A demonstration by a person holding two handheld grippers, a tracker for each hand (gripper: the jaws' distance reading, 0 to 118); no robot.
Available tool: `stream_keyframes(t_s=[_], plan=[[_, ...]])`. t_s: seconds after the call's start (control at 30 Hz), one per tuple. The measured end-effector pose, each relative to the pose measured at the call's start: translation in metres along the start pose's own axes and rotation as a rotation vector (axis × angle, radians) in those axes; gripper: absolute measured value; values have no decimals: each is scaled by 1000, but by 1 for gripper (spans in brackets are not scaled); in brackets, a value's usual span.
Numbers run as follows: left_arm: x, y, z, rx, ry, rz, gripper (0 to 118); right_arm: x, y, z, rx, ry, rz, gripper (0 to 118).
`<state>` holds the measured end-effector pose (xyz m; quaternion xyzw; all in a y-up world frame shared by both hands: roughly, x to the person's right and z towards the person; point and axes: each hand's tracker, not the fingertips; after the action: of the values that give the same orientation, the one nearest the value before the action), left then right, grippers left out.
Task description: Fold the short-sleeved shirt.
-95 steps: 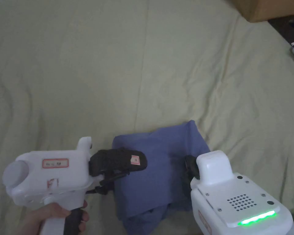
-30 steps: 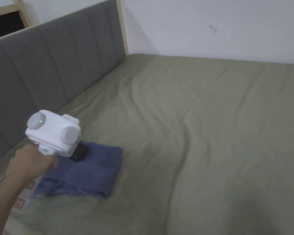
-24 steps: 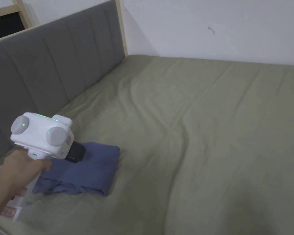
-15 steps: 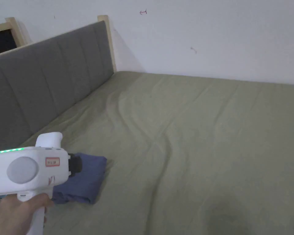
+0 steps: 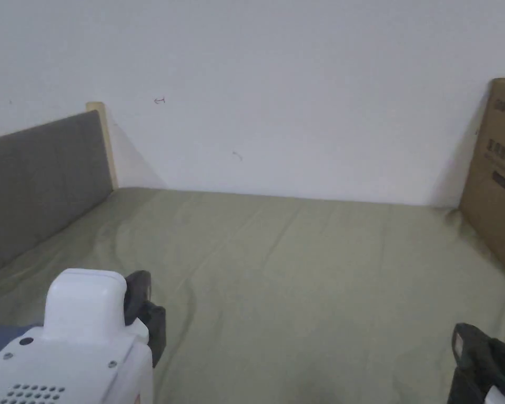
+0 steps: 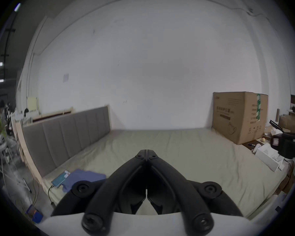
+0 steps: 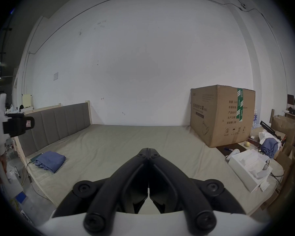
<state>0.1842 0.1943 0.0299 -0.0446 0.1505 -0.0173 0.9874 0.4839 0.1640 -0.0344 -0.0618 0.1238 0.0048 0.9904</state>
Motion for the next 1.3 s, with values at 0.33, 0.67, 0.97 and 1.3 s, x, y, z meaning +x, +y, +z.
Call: stream_keyframes(t_s=[0.33, 0.67, 0.97, 1.3], plan=[[85, 10, 26, 103, -18, 47, 0, 42, 19, 19, 88, -65, -14, 0], [87, 7, 36, 102, 22, 34, 9, 55, 20, 40, 123, -94, -26, 3], [85, 17, 33, 30, -10, 26, 112, 57, 25, 47, 143, -80, -82, 118], [85, 30, 37, -17, -119, -19, 112, 63, 32, 47, 169, -110, -90, 118]])
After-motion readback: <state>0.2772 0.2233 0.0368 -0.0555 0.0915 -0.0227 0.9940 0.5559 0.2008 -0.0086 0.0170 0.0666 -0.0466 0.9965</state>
